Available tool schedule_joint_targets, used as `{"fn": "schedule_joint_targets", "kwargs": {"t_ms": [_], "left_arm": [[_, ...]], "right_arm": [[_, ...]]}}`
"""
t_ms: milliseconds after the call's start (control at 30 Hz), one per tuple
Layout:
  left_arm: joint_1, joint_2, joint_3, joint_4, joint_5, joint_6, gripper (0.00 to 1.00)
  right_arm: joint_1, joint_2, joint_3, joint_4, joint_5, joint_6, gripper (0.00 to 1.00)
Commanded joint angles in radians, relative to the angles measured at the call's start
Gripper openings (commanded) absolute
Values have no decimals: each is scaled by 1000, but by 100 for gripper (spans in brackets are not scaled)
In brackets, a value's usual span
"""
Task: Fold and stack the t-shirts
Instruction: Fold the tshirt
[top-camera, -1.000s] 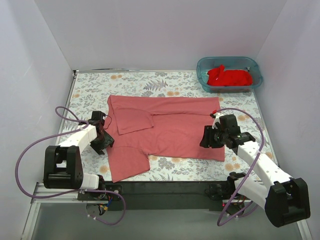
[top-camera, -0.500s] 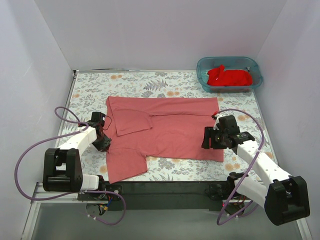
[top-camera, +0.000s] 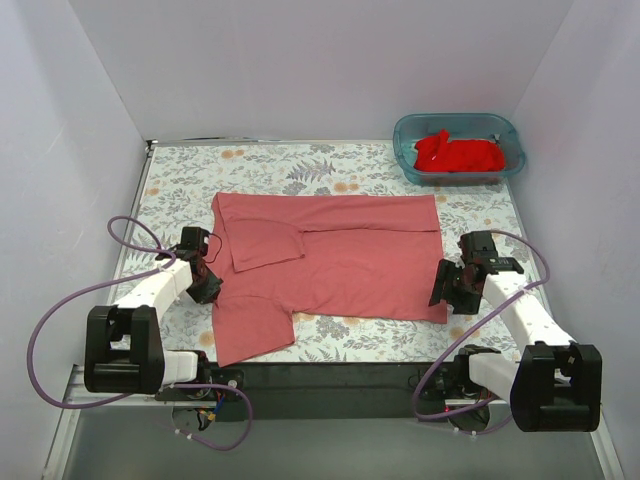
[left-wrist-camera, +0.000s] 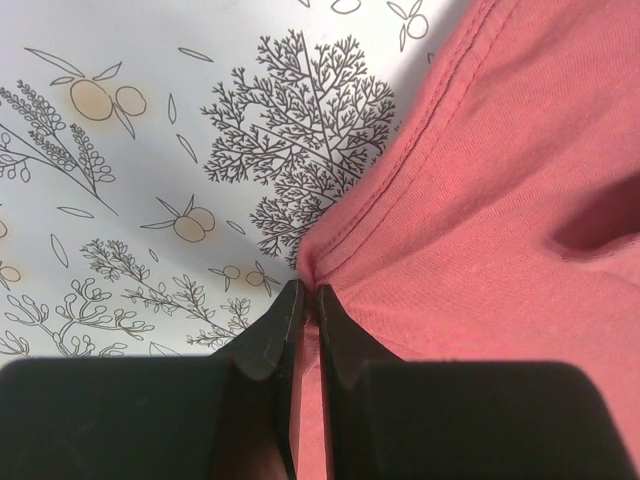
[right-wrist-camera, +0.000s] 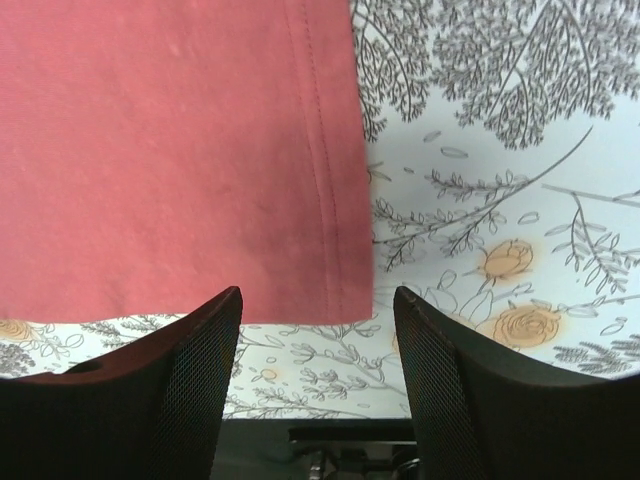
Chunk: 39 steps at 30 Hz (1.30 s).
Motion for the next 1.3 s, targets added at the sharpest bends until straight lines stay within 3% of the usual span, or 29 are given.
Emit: {"fn": "schedule_joint_targets", "kwargs": {"t_ms": [0, 433, 900, 1067, 1267], "left_arm": [[0, 26, -42, 67, -6, 6, 0], [0, 24, -34, 70, -3, 13, 0], [0, 0, -37, 70, -7, 12, 0], [0, -11, -37, 70, -9, 12, 0], [0, -31, -29, 55, -10, 6, 0]], "right_arm": [[-8, -9, 12, -64, -3, 83, 68], [-16, -40, -76, -42, 49, 171, 56], [-17, -40, -128, 48, 33, 226, 52], [-19, -37, -142, 64, 33, 234, 35], [-22, -87, -119, 38, 52, 240, 4]]}}
